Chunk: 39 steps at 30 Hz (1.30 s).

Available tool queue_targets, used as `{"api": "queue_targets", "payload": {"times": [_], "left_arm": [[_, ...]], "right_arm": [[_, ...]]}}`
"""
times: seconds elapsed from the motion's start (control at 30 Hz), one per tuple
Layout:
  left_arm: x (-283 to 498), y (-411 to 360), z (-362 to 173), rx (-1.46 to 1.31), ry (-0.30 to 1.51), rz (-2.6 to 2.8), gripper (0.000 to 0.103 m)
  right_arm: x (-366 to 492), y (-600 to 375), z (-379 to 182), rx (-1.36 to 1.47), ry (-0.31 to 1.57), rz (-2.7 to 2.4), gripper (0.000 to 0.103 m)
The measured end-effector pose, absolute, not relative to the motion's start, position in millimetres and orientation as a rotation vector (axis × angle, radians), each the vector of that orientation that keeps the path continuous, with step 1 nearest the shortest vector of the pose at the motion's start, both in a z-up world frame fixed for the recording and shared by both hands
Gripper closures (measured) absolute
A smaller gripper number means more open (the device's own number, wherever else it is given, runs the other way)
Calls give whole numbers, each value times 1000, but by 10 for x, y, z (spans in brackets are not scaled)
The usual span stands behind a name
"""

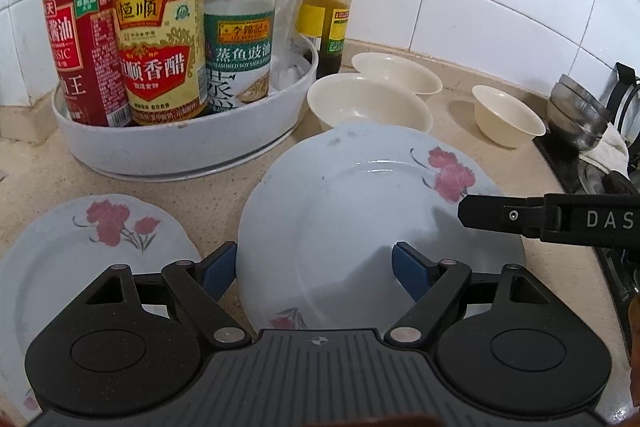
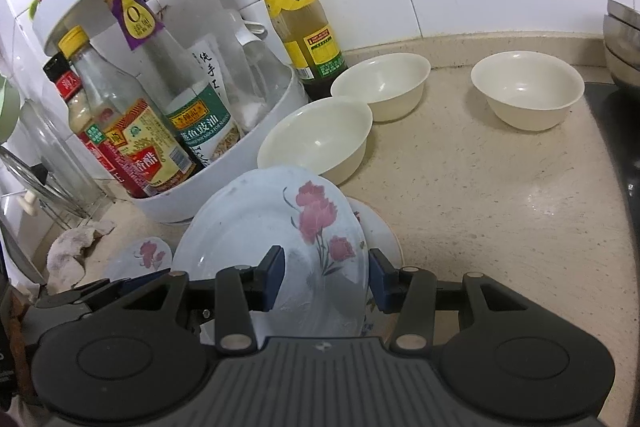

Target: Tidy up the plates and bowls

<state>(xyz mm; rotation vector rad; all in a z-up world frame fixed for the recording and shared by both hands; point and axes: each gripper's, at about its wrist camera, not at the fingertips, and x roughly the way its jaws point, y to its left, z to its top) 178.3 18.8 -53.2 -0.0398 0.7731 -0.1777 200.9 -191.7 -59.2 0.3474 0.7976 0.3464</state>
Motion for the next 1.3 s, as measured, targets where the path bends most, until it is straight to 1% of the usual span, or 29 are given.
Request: {"api": "queue_targets", "payload": {"times": [0.47,0.87,1.03,1.2,1.3], "left_arm": [[1866,176,-548,-34,783,-177,16],[1768,188,-524,-35,802,-175,15],[1827,135,-560,-12,792,-189,15],[1920,91,-587,-14,774,-201,16],[1928,69,-546,18,744,-217,16]], "right_arm": [[2185,-1872,-687,309,830,356,59],[2061,-1827,-694,271,870,364,59],[2096,-1808,-685,239,844,345,58],[2159,-1805,-690,196,808,318,55],[2216,-1828,-700,173,789,301,55]]}}
